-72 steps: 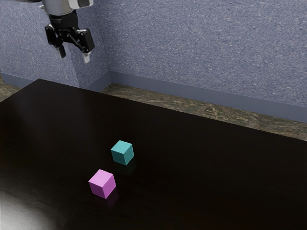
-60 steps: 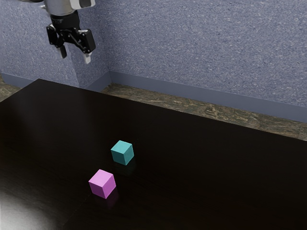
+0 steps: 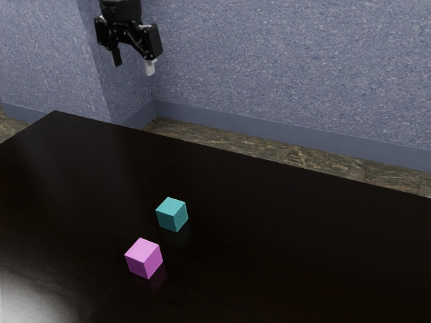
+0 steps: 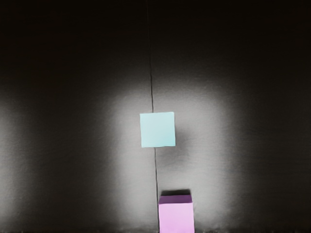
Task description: Pick up the blue block with one arm, and put the blue block on the pink block with one arm
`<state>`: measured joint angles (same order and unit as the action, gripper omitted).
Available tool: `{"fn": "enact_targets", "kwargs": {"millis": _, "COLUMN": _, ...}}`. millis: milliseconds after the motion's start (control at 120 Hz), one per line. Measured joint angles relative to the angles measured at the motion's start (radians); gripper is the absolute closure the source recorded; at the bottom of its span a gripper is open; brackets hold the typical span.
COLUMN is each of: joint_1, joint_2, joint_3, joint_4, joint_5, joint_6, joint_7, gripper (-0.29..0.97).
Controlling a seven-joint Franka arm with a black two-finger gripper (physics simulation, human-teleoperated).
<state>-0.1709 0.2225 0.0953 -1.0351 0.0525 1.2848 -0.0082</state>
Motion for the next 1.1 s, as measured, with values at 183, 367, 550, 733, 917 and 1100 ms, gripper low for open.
{"fn": "enact_targets", "kwargs": {"millis": 183, "joint_1": 0.010, "joint_2": 0.008, "joint_3": 0.003, "joint_4": -0.010, "joint_5": -0.014, "joint_6": -0.002, "joint_7": 0.006, "gripper": 0.00}}
{"fn": "enact_targets", "kwargs": {"millis": 367, "joint_1": 0.013, "joint_2": -0.018, "joint_3": -0.036, "joint_4": -0.311, "joint_5": -0.021, "joint_6": 0.151, "joint_7": 0.009, "gripper": 0.00}}
{"fn": "enact_targets", "kwargs": {"millis": 550, "joint_1": 0.019, "joint_2": -0.064, "joint_3": -0.047, "joint_4": -0.670, "joint_5": -0.043, "joint_6": 0.437, "joint_7": 0.017, "gripper": 0.00}}
{"fn": "enact_targets", "kwargs": {"millis": 733, "joint_1": 0.046, "joint_2": 0.009, "joint_3": -0.045, "joint_4": -0.772, "joint_5": -0.067, "joint_6": 0.647, "joint_7": 0.027, "gripper": 0.00}}
{"fn": "enact_targets", "kwargs": {"millis": 917, "joint_1": 0.088, "joint_2": 0.052, "joint_3": -0.045, "joint_4": -0.801, "joint_5": -0.083, "joint_6": 0.753, "joint_7": 0.033, "gripper": 0.00}}
{"fn": "enact_targets", "kwargs": {"millis": 1100, "joint_1": 0.097, "joint_2": 0.056, "joint_3": -0.046, "joint_4": -0.859, "joint_5": -0.090, "joint_6": 0.837, "joint_7": 0.045, "gripper": 0.00}}
